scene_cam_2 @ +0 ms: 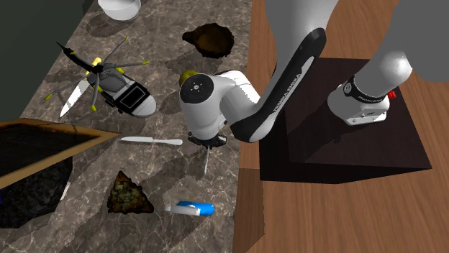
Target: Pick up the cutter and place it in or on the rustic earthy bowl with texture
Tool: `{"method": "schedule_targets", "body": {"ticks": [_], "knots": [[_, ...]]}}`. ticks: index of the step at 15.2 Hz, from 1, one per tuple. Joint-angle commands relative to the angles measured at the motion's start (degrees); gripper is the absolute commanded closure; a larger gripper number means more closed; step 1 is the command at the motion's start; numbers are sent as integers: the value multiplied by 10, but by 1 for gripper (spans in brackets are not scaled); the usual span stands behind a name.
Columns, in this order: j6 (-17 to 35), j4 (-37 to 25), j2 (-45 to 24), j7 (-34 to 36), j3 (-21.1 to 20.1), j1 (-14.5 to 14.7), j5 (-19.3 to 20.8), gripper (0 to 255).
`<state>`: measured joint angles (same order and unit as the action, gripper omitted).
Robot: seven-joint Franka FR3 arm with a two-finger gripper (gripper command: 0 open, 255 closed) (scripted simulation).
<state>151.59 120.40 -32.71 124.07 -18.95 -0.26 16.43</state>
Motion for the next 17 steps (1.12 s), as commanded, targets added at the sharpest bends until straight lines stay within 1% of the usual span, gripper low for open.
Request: {"method": "schedule_targets", "body": {"ticks": [1, 3, 17], "knots": [[0, 0, 0, 0, 0, 0, 0, 255], [-5, 2, 7, -2, -3, -3, -3, 255], [-83, 13, 99, -34, -46, -35, -54, 255]]}}
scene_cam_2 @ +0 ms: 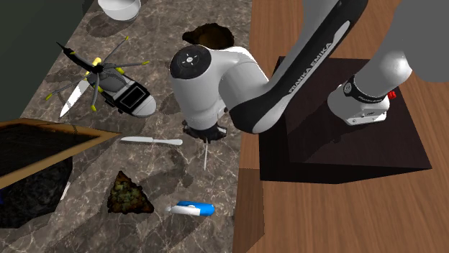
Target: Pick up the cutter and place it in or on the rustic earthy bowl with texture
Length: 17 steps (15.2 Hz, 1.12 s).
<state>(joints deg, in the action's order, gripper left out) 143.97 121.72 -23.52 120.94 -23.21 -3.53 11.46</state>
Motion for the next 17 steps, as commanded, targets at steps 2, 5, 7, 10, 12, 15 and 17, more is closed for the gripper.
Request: {"method": "schedule_targets", "body": {"ticks": [2, 5, 7, 10, 12, 15, 17], "knots": [[-19, 0, 19, -8, -8, -6, -12, 255], [-37, -2, 37, -15, -15, -11, -23, 255], [-49, -4, 49, -19, -19, -15, -31, 255], [-68, -7, 66, -26, -24, -19, -42, 255], [-81, -10, 77, -31, -28, -21, -49, 255], [-101, -16, 93, -37, -32, -25, -60, 255], [-115, -20, 103, -41, -34, -27, -66, 255]]}}
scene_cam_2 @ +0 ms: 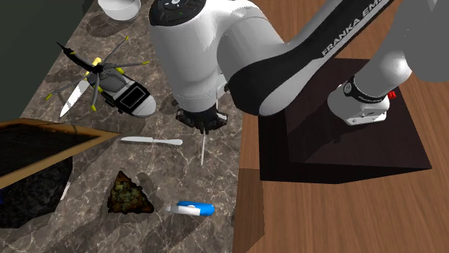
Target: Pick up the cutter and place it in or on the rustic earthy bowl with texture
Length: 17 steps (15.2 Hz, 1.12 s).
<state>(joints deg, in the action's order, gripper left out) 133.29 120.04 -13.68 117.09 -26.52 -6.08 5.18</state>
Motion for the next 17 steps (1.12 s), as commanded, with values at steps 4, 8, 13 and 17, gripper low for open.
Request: {"method": "schedule_targets", "body": {"ticks": [4, 8, 13, 17], "knots": [[-7, 15, 23, -51, 10, -31, -18, 255], [-5, 30, 38, -113, 28, -68, -31, 255], [-8, 35, 45, -187, 54, -110, -41, 255], [-14, 27, 42, -244, 75, -143, -44, 255]]}}
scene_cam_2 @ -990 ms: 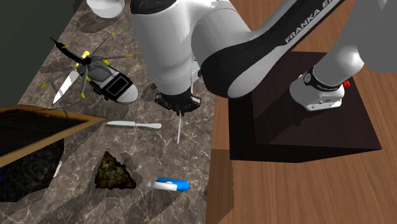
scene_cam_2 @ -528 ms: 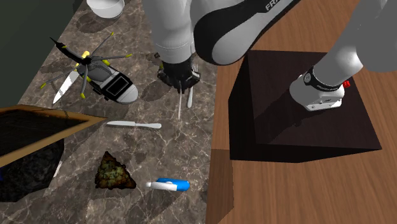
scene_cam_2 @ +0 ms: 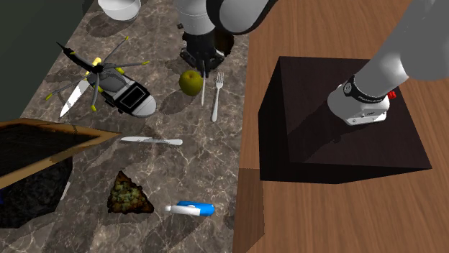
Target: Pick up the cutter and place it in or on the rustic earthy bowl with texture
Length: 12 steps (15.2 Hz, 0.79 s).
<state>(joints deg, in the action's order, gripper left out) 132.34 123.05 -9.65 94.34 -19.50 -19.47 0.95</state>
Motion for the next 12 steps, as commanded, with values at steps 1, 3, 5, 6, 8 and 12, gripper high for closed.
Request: {"method": "schedule_targets", "body": {"ticks": [1, 3, 5, 6, 8, 12], "knots": [[-6, -6, -1, -30, 11, -17, -2, 255], [-10, -16, -7, -56, 21, -32, -2, 255], [-16, -27, -14, -82, 32, -47, -2, 255], [-18, -34, -19, -95, 37, -55, -2, 255], [-25, -50, -29, -119, 47, -69, -1, 255], [-40, -90, -55, -166, 67, -98, 2, 255]]}}
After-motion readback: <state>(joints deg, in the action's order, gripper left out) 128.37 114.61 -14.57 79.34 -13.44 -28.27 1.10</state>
